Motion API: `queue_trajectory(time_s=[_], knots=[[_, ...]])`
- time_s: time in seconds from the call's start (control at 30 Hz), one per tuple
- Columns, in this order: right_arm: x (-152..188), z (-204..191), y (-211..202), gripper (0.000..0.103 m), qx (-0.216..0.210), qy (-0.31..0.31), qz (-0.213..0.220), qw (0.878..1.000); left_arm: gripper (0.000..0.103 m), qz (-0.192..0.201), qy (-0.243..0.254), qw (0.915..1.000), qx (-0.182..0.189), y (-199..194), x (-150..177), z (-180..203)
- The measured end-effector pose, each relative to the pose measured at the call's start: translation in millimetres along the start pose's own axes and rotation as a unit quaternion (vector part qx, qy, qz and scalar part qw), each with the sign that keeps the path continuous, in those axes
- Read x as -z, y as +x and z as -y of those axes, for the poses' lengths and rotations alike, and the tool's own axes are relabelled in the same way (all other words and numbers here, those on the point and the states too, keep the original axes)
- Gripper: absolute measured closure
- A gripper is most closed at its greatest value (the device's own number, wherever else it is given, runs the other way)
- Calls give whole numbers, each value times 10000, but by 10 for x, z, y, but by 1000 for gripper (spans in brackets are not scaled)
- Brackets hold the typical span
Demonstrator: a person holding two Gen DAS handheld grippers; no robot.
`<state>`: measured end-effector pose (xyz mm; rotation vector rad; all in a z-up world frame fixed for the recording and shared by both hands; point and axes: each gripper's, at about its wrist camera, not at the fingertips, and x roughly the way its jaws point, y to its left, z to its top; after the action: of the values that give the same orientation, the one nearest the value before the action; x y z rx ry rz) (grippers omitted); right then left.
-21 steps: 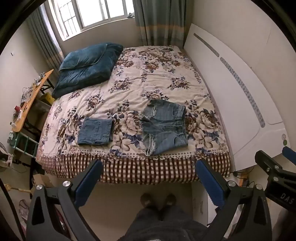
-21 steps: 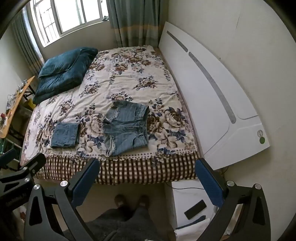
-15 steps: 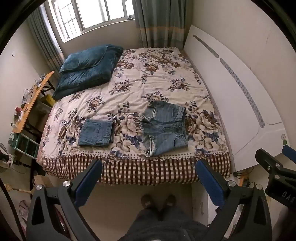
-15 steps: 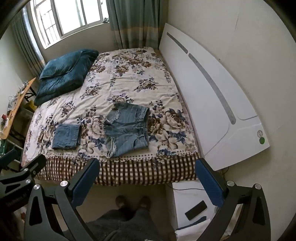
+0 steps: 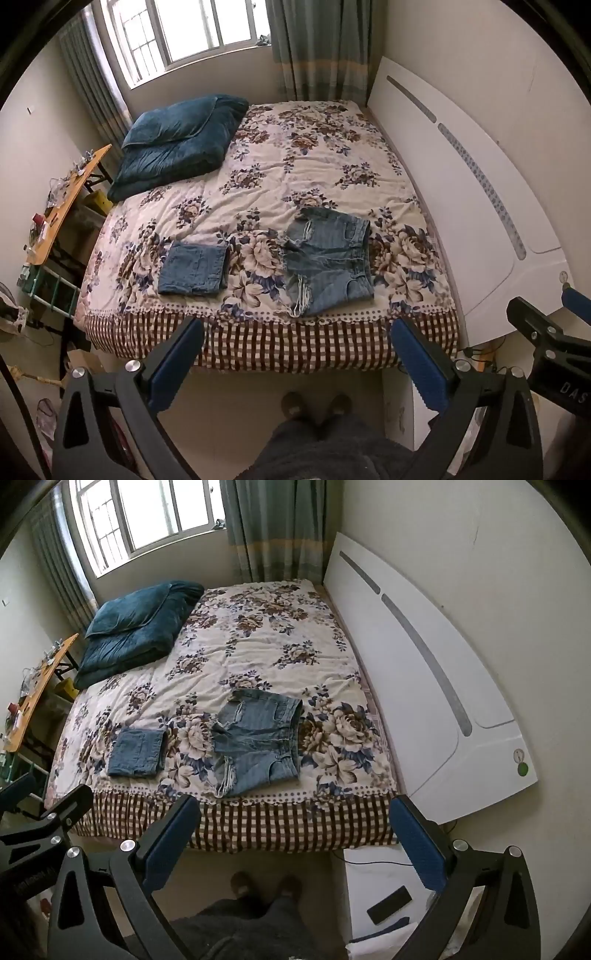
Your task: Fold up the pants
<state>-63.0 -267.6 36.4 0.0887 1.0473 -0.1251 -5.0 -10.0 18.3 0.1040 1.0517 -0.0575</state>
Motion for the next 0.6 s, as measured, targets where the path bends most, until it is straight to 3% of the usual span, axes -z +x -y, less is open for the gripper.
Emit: queue_trajectory(time_s=[0.6], knots=[[9,-56,-58,0,-23,-118,-24,9999,0,12,-12,10000,3,2,28,-12]])
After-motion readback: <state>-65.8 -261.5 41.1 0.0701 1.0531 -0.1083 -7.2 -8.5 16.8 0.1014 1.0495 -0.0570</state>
